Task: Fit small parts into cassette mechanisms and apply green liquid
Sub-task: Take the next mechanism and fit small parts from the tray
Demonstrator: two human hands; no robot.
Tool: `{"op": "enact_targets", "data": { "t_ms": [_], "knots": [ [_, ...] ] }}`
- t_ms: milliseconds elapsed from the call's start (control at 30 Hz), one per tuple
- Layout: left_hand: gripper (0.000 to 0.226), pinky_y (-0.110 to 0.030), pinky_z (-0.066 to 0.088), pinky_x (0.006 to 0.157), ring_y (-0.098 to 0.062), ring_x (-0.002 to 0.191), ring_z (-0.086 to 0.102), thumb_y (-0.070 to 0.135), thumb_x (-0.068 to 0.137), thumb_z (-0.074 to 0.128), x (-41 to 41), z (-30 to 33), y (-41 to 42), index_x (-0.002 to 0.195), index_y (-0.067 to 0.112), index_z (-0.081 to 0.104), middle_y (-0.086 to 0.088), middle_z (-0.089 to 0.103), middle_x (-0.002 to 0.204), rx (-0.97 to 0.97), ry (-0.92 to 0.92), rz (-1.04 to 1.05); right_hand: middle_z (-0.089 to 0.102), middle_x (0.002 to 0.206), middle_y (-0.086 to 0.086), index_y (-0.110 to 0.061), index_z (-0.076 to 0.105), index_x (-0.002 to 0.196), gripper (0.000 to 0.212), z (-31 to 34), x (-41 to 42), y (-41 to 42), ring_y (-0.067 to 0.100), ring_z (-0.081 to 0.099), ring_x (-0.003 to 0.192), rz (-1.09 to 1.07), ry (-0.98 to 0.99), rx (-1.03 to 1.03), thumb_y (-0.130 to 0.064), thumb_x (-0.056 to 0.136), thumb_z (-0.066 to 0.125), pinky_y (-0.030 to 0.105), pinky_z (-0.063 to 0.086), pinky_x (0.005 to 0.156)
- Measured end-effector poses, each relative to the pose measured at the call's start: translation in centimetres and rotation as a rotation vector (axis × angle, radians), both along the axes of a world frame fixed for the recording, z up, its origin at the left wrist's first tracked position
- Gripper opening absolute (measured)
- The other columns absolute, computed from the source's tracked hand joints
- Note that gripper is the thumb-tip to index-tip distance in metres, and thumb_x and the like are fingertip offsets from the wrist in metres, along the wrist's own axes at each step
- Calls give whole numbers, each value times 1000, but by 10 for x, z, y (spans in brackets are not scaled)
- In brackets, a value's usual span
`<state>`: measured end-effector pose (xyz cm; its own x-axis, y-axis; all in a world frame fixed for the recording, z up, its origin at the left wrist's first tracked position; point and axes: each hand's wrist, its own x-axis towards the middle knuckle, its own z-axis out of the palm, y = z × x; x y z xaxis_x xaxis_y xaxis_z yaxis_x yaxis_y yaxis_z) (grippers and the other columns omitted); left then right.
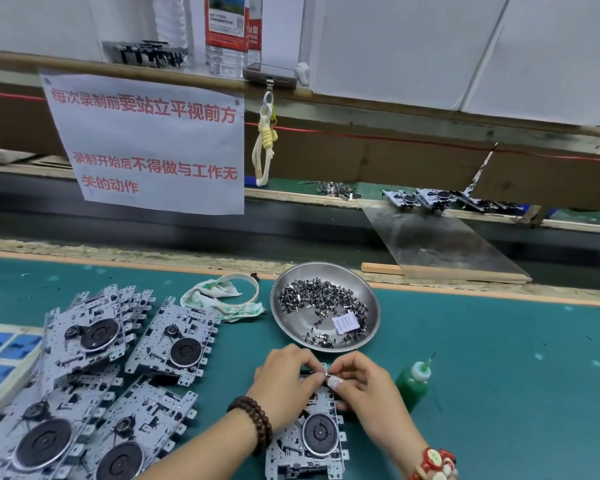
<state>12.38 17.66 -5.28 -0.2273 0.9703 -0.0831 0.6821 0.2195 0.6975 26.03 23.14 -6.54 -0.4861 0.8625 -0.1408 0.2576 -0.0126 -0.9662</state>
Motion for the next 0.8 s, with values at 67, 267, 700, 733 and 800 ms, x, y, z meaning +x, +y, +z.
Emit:
{"op": "enact_targets", "data": {
  "t_ms": [67,267,700,733,800],
  "knots": [
    [15,-37,36,100,-9,108,44,36,90,54,-1,0,1,75,37,51,19,44,90,-9,-7,5,64,75,-1,-13,61,79,20,-1,0,0,1,57,64,2,-14,36,7,83,60,18,49,56],
    [20,-35,37,99,-8,105,46,34,89,56,-2,0,2,71,39,47,19,45,92,8,-35,-1,66,71,-5,-20,62,75,25,-4,-1,0,-4,58,65,-10,-89,137,4,83,61,17,50,55],
    [25,-37,39,98,-9,102,50,29,88,58,0,0,4,67,37,48,18,47,90,8,-56,26,65,88,-6,-27,62,86,23,-5,4,0,-5,58,60,39,-167,187,-7,91,54,10,46,55],
    [25,-37,39,98,-9,102,50,29,88,58,0,0,5,67,37,48,18,48,91,9,-58,23,62,91,-5,-27,62,85,21,-6,3,0,-6,57,59,35,-180,217,-8,91,54,9,45,54],
    [25,-38,39,98,-9,102,50,28,88,58,-1,0,5,67,36,49,16,49,92,8,-66,19,58,95,-2,-25,62,83,16,-7,0,0,-6,58,67,24,-199,256,-10,90,58,11,47,56]
  ]
}}
